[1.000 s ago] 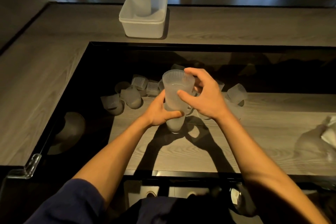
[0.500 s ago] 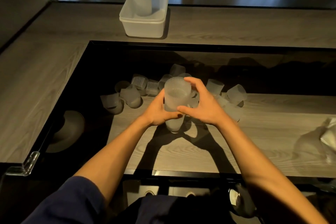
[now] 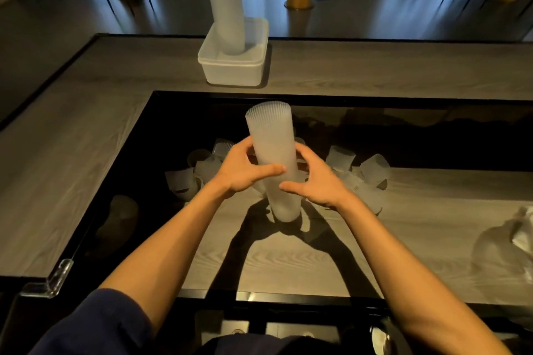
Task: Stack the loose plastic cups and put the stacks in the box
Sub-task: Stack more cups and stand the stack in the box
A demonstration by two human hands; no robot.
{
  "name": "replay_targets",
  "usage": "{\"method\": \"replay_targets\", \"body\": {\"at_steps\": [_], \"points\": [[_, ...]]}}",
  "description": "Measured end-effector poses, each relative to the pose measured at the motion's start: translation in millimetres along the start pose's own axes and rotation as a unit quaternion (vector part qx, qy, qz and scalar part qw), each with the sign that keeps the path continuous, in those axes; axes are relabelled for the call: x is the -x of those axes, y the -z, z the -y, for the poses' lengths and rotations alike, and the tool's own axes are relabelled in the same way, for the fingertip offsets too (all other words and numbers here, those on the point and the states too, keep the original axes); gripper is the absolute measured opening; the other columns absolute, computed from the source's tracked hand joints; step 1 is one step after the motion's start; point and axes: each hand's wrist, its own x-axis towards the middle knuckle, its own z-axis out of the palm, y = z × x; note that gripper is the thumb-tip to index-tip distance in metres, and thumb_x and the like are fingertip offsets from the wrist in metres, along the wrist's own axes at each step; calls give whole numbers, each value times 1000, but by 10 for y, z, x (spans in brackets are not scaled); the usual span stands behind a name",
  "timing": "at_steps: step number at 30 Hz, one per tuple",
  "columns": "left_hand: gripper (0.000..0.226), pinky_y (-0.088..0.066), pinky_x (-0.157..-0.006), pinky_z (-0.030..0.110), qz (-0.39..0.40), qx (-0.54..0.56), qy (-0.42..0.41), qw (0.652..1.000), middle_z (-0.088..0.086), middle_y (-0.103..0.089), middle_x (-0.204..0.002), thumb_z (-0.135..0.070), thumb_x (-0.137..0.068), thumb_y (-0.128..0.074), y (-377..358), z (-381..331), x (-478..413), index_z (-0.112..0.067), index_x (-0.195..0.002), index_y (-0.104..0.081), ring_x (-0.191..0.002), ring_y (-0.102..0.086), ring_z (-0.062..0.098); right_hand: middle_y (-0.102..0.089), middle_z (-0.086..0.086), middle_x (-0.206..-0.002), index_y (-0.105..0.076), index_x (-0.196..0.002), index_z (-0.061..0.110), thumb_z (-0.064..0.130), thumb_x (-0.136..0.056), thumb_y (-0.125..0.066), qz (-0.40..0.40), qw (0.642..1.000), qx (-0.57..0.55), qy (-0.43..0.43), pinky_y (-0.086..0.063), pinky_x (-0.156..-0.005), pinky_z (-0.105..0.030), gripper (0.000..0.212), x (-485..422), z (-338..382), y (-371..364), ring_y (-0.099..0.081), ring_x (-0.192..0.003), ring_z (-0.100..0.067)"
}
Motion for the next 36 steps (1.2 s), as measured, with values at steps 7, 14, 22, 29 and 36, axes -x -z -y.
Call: {"method": "replay_targets", "body": {"at_steps": [7, 14, 22, 29, 36], "points": [[69, -57, -87, 25, -35, 71, -60, 995, -10, -66, -121, -36, -72, -88, 407, -665, -336, -25, -131, -55, -111, -64, 1, -50, 9, -144, -38, -152, 29, 26, -80, -85, -89, 992, -57, 67, -50, -103, -35, 86, -329, 665, 312, -50, -130, -8], [70, -56, -96, 44, -46, 112, -120, 985, -3, -64, -131, -48, -76, -77, 864, -1200, -730, -24, -137, -51, -119, -63, 13, -50, 9, -148, -40, -151, 26, 33, -80, -87, -132, 976, -71, 158, -49, -104, -30, 86, -798, 1354, 798, -49, -132, -4], [40, -55, -82, 23, -97, 43, -172, 979, -6, -68, -117, -41, -89, -73, 1355, -1749, -1310, -30, -124, -59, -105, -65, 4, -51, 3, -149, -36, -153, 23, 35, -82, -85, -155, 960, -92, 214, -52, -106, -46, 88, -1406, 1981, 1236, -52, -134, -14], [54, -56, -77, 16, -139, -5, -202, 969, -13, -66, -119, -46, -85, -75, 1634, -1903, -1735, -34, -133, -55, -106, -65, -2, -49, 0, -150, -35, -153, 24, 30, -82, -86, -172, 955, -98, 222, -52, -106, -49, 87, -1974, 2168, 1393, -52, -135, -20], [69, -57, -94, 36, -164, -21, -161, 973, -3, -67, -128, -51, -81, -78, 1682, -1492, -2125, -24, -140, -54, -113, -66, 11, -45, 2, -153, -30, -156, 29, 32, -85, -83, -151, 965, -80, 198, -51, -107, -42, 89, -2478, 1894, 1300, -48, -135, -15]]}}
